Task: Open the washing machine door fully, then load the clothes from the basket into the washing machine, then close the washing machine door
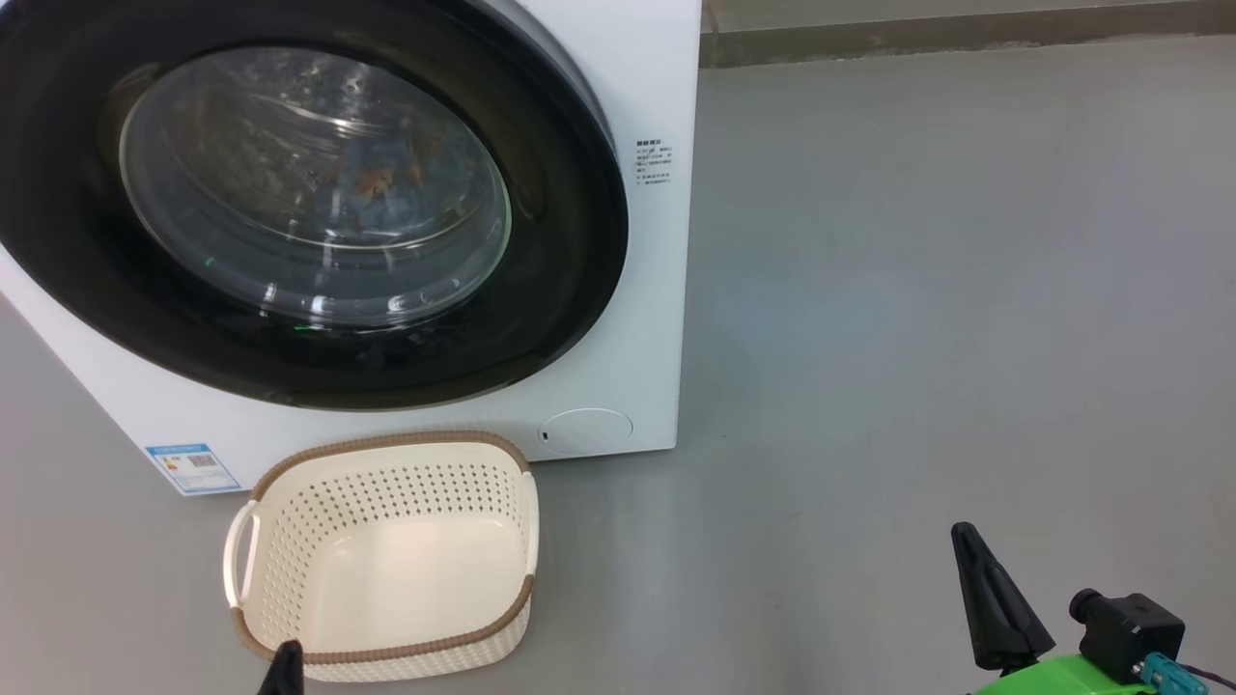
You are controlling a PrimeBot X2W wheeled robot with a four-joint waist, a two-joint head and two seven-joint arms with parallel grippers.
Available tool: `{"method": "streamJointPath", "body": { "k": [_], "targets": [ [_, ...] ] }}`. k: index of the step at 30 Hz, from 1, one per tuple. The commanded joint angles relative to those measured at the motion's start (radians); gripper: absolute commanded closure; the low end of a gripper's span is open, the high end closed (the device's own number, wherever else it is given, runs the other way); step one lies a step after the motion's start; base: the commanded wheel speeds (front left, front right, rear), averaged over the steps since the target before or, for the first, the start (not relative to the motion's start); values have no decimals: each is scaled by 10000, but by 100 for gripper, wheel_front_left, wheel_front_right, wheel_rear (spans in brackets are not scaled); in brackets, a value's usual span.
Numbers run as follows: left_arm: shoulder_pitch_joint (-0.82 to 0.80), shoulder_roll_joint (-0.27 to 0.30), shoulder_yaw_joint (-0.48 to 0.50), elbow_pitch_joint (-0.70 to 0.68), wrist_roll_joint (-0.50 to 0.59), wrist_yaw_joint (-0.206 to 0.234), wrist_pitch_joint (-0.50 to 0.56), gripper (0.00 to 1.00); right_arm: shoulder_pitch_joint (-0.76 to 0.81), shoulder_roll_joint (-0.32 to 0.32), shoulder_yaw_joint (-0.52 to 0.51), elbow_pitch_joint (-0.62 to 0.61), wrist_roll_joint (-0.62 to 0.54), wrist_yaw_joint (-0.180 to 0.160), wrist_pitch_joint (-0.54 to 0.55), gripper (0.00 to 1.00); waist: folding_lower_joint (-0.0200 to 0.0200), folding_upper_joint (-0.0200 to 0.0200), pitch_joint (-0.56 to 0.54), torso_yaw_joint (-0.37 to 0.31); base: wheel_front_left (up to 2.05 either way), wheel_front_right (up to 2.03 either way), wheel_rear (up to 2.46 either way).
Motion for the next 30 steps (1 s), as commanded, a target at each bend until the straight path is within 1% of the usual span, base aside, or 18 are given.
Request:
{"method": "streamJointPath", "body": {
  "k": [1, 5, 30],
  "targets": [
    [-178, 114, 93, -166, -332, -44, 55, 100, -198, -50, -14, -234, 368, -3, 88, 100, 4, 0, -9, 1, 0, 0, 0],
    [-279, 122, 109, -94, -798, -71, 169, 100, -239, -59, -28, -202, 817, -5, 198, 100, -16, 0, 12, 6, 0, 0, 0],
    [-891, 169, 223, 307, -3593, -229, 871, 100, -466, -98, -136, -59, 3490, -17, 876, 100, -18, 0, 30, 33, 0, 0, 0]
  ]
}}
